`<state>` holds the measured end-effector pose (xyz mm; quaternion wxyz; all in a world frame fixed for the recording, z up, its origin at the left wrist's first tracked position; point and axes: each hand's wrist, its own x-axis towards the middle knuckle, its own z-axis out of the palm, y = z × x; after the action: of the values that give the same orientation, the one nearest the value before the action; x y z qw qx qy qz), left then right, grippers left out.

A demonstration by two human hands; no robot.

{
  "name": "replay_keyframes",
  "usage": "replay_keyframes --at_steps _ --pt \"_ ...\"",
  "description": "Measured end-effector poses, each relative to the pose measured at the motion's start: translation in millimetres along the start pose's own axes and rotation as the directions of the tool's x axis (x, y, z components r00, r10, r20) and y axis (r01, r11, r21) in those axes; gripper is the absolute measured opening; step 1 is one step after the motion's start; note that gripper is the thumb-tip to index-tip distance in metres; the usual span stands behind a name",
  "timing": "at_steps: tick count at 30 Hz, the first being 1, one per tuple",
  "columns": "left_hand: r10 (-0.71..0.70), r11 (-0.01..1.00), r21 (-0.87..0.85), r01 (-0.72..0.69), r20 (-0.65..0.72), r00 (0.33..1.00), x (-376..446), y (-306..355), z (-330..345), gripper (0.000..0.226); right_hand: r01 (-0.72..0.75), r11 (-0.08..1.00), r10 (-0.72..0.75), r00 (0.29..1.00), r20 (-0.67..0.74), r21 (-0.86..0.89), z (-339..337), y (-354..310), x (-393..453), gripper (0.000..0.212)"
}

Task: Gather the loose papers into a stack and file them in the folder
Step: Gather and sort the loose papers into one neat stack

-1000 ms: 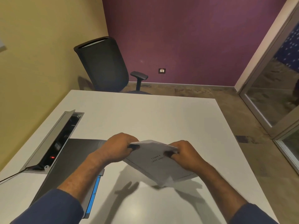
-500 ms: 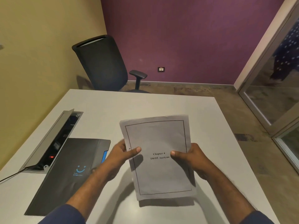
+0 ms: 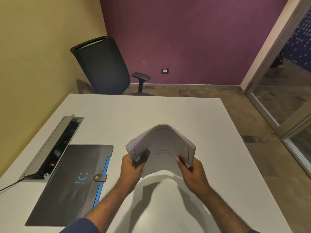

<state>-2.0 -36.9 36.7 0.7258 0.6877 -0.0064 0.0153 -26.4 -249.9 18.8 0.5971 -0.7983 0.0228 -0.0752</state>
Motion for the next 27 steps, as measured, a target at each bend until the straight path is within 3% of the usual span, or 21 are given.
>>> replay_keyframes --at_steps 3,6,12,17,25,27 --pt "-0.116 0.992 0.044 0.118 -0.047 0.992 -15 -21 5 0.012 -0.114 0.990 0.115 0.993 -0.012 0.080 17 28 -19 0.020" --pt "-0.278 0.944 0.164 0.285 -0.066 0.958 -30 -48 7 0.017 -0.248 0.964 0.250 0.968 -0.013 0.092 23 57 -35 0.016" --pt "-0.251 0.933 0.249 0.260 -0.067 0.966 -39 -55 7 0.015 -0.307 0.949 0.308 0.951 -0.016 0.069 18 65 -44 0.016" --pt "-0.264 0.925 0.267 0.271 -0.063 0.963 -28 -52 4 0.031 -0.332 0.943 0.332 0.943 0.000 0.018 15 70 -35 0.018" --pt "-0.386 0.885 0.272 0.379 -0.029 0.922 20 -41 -26 0.007 -0.344 0.935 0.322 0.925 0.201 0.088 9 50 -12 0.025" --pt "-0.436 0.865 0.254 0.432 -0.043 0.899 30 -44 -35 0.014 -0.373 0.922 0.336 0.906 0.259 0.109 13 44 -7 0.025"
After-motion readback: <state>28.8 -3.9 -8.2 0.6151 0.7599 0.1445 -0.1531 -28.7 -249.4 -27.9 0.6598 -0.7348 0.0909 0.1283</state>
